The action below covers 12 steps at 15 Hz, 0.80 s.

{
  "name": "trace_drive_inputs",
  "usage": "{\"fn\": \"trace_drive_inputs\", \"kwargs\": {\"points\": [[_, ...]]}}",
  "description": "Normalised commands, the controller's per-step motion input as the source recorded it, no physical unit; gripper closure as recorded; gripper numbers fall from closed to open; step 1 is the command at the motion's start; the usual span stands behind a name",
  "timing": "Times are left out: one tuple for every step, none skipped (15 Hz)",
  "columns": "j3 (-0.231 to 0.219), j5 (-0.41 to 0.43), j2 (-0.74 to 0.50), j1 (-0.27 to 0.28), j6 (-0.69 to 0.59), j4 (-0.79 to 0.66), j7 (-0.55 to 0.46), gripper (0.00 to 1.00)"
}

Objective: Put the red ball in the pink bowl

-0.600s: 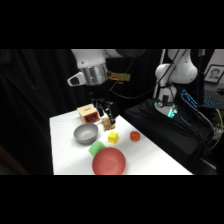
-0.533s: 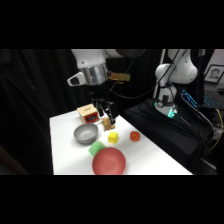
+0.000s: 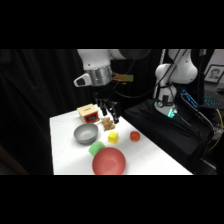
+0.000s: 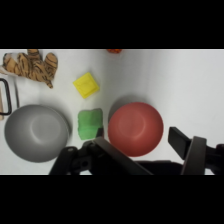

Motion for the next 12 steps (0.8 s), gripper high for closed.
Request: {"fn": "trace_drive_inputs", "kwargs": {"points": [[-0.008, 0.066, -0.48, -0.016, 0.33, -0.59, 0.00, 0.00], [-0.013, 0.062, -0.48, -0.019, 0.36, -0.62, 0.00, 0.00], [-0.019, 0.074, -0.47, -0.026, 0.36, -0.64, -0.01, 0.00], [-0.027, 0.081, -0.46, -0.034, 0.37, -0.65, -0.02, 0.00], [-0.036, 0.088, -0.43, -0.045, 0.38, -0.63, -0.03, 0.00], [-0.042, 0.111, -0.40, -0.054, 0.37, -0.61, -0.04, 0.00], [-0.045, 0.115, -0.38, -0.059, 0.38, -0.59, -0.06, 0.00], [-0.045, 0.117, -0.37, -0.057, 0.38, -0.56, -0.05, 0.00], [-0.045, 0.117, -0.36, -0.057, 0.42, -0.54, -0.03, 0.00], [-0.039, 0.128, -0.34, -0.052, 0.41, -0.51, -0.02, 0.00], [-0.032, 0.107, -0.33, -0.049, 0.41, -0.49, 0.00, 0.00], [-0.024, 0.093, -0.31, -0.044, 0.41, -0.47, 0.01, 0.00]]}}
